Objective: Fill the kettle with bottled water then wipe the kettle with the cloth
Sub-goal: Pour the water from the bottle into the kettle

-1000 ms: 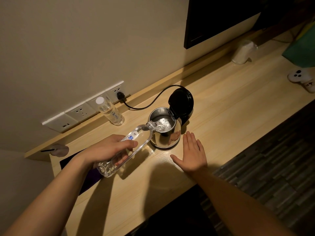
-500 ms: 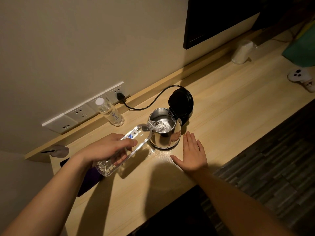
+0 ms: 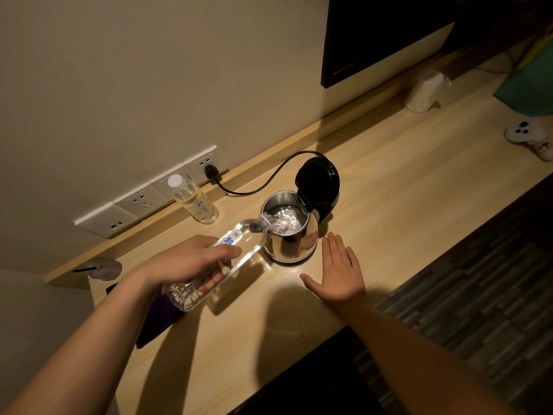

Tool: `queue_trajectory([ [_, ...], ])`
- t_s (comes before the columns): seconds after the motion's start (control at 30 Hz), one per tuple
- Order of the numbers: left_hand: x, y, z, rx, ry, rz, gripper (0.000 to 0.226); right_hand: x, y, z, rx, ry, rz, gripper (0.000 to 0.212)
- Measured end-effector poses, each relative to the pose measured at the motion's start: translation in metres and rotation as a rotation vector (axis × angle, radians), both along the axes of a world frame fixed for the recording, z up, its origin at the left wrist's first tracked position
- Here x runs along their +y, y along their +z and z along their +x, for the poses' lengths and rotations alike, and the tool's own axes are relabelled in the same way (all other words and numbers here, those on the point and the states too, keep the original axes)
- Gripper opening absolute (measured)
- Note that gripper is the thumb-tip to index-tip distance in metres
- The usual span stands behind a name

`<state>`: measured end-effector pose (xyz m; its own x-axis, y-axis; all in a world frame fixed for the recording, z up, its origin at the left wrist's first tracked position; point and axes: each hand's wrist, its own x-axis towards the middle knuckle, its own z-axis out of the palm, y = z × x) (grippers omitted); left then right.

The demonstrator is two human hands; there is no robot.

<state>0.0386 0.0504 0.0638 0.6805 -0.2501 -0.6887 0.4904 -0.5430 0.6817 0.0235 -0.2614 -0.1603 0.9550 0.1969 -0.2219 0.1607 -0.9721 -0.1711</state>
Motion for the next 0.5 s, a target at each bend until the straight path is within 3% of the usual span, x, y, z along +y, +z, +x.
queue_trajectory([
  [0.2, -0.0014, 0.0024, 0.0007, 0.011, 0.002, 0.003, 0.103, -0.0002, 0.001, 0.0009, 0.019, 0.005, -0.005, 0.111],
  [0.33, -0.0035, 0.0056, -0.0002, 0.021, 0.012, 0.003, 0.09, -0.0002, 0.0007, 0.0007, 0.013, 0.004, -0.002, 0.11],
  [0.5, -0.0033, 0.0076, 0.0019, 0.017, 0.003, -0.005, 0.098, -0.0007, -0.0004, 0.0012, 0.02, 0.006, 0.0, 0.111],
])
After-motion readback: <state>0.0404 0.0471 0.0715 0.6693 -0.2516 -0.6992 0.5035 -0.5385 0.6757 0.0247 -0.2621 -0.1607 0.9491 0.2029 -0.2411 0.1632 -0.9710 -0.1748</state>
